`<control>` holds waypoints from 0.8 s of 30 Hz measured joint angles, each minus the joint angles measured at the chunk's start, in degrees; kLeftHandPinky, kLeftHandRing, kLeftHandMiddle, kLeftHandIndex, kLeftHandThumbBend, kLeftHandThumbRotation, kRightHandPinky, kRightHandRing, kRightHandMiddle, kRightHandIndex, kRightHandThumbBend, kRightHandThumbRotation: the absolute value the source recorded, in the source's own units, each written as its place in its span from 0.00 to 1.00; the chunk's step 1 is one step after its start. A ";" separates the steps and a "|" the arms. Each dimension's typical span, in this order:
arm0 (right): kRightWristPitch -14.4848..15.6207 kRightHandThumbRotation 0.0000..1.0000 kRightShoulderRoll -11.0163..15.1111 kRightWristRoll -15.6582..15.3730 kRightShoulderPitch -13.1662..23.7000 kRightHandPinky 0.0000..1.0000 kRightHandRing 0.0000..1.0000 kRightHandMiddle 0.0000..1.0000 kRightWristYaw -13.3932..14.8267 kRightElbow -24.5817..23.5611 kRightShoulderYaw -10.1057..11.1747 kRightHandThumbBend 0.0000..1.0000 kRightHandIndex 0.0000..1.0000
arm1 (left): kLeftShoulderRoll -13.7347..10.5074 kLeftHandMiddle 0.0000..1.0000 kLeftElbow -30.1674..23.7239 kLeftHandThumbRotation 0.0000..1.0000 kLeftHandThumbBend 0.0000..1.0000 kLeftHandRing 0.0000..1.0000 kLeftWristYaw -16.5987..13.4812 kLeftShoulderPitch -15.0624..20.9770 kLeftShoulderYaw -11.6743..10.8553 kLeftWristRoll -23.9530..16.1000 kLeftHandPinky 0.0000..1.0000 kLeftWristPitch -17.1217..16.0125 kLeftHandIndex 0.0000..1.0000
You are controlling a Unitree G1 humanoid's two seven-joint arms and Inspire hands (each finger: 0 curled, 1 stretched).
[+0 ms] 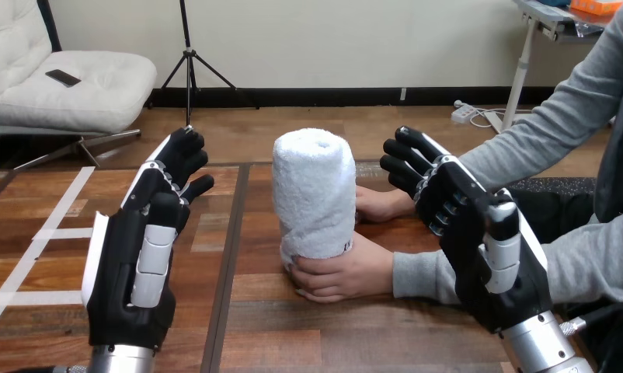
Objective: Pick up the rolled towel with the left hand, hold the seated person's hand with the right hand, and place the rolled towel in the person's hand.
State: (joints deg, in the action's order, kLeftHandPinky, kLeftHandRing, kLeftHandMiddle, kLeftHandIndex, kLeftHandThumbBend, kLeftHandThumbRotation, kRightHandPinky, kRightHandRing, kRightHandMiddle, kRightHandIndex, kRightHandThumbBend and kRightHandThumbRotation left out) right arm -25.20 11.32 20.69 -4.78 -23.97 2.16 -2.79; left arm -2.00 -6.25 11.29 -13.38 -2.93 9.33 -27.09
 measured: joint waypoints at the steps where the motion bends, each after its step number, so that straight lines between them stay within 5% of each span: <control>1: 0.06 1.00 -0.15 0.19 -0.14 0.94 0.90 0.90 -0.19 -0.23 0.03 1.00 0.89 | 0.01 0.87 -0.08 0.90 0.83 0.88 -0.05 0.00 0.00 -0.10 0.83 -0.09 0.84; 24: 2.94 1.00 -1.15 1.22 -2.91 0.88 0.89 0.89 -0.68 -6.09 0.50 1.00 0.88 | 0.17 0.88 -0.21 0.92 0.77 0.89 0.07 -0.52 -0.02 -0.36 0.88 -2.26 0.85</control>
State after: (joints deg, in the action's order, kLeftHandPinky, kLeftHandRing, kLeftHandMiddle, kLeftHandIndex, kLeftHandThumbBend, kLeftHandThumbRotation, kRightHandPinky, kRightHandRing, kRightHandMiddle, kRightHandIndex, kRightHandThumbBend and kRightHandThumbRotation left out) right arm -22.26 10.17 21.91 -7.70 -24.65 -3.93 -2.29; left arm -1.83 -6.46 11.36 -13.90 -2.96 8.97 -29.35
